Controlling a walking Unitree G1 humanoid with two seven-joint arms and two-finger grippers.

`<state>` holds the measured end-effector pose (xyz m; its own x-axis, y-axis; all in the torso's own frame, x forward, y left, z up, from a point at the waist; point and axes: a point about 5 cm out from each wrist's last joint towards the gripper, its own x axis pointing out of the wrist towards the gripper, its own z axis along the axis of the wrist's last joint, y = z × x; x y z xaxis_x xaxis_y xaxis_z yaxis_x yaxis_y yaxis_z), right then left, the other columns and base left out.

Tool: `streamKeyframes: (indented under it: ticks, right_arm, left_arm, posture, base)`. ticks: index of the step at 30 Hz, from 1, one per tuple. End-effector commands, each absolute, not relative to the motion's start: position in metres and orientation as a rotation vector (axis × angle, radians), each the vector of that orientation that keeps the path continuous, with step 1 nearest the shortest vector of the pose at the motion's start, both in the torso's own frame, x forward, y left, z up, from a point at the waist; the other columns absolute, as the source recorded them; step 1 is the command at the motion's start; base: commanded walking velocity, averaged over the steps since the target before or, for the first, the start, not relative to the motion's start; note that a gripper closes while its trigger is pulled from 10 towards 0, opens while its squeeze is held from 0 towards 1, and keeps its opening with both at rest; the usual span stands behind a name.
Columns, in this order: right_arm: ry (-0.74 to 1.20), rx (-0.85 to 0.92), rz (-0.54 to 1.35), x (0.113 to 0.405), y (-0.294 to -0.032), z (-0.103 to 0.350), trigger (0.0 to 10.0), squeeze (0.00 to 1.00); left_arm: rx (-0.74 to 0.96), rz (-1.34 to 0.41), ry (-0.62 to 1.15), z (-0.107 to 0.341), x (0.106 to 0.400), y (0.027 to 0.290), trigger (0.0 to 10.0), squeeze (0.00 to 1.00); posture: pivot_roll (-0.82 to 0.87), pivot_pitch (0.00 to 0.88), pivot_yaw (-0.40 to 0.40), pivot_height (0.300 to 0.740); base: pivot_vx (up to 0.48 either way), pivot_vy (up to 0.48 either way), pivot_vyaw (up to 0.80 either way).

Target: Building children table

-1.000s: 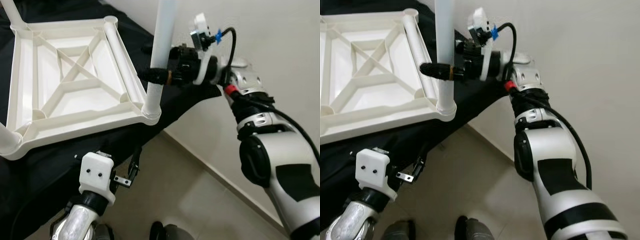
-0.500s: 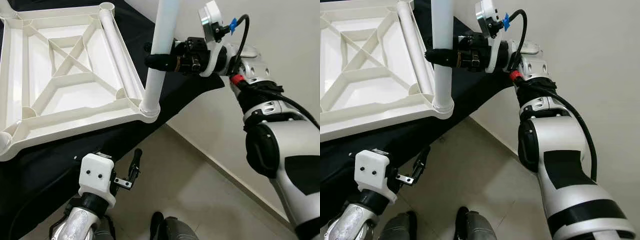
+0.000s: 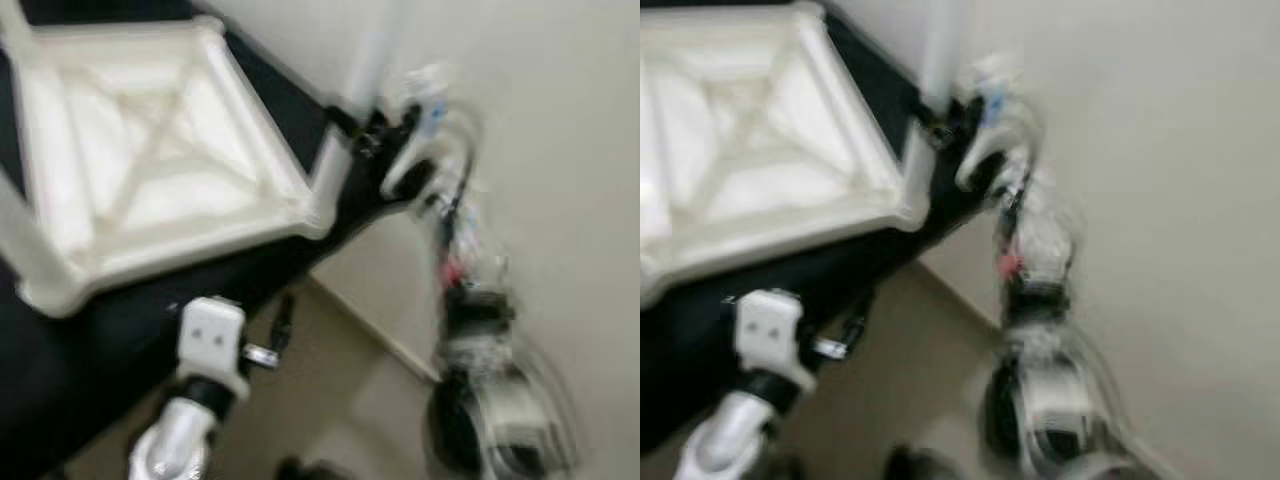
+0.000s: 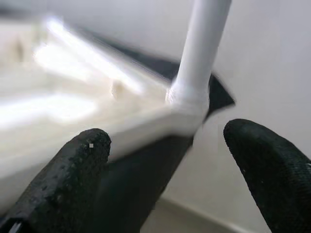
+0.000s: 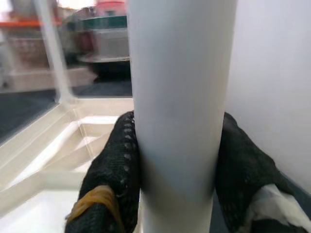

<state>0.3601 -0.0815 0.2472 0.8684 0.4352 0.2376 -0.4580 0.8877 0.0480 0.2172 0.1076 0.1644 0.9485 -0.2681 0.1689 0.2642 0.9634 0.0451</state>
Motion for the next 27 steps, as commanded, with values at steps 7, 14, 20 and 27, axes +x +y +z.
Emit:
streamKeyframes:
  ticks: [7,14,20,27]
  right_arm:
    - [0.024,0.130,0.627,0.381,0.009,0.216,0.0,0.00]
    - [0.034,0.104,0.610,0.376,0.009,0.218,4.0,0.00]
    - [-0.107,0.303,0.739,0.360,-0.020,0.229,10.0,1.00]
    - [-0.146,0.293,0.811,0.352,-0.046,0.221,10.0,1.00]
  left_arm:
    - [0.037,-0.264,-0.162,0.151,0.247,0.109,10.0,0.00]
    - [0.048,-0.221,-0.161,0.148,0.250,0.116,10.0,0.00]
    - [0.086,-0.215,-0.130,0.143,0.253,0.126,10.0,0.00]
    - [0.133,-0.184,-0.122,0.144,0.256,0.133,10.0,0.00]
  posture:
    - [0.04,0.000,-0.210,0.740]
    - [0.07,0.000,-0.204,0.740]
    - [0.04,0.000,-0.143,0.740]
    - [0.03,0.000,-0.117,0.740]
  base:
    - [0.000,0.000,0.00]
    - [0.000,0.000,0.00]
    - [0.000,0.000,0.00]
    - [0.000,0.000,0.00]
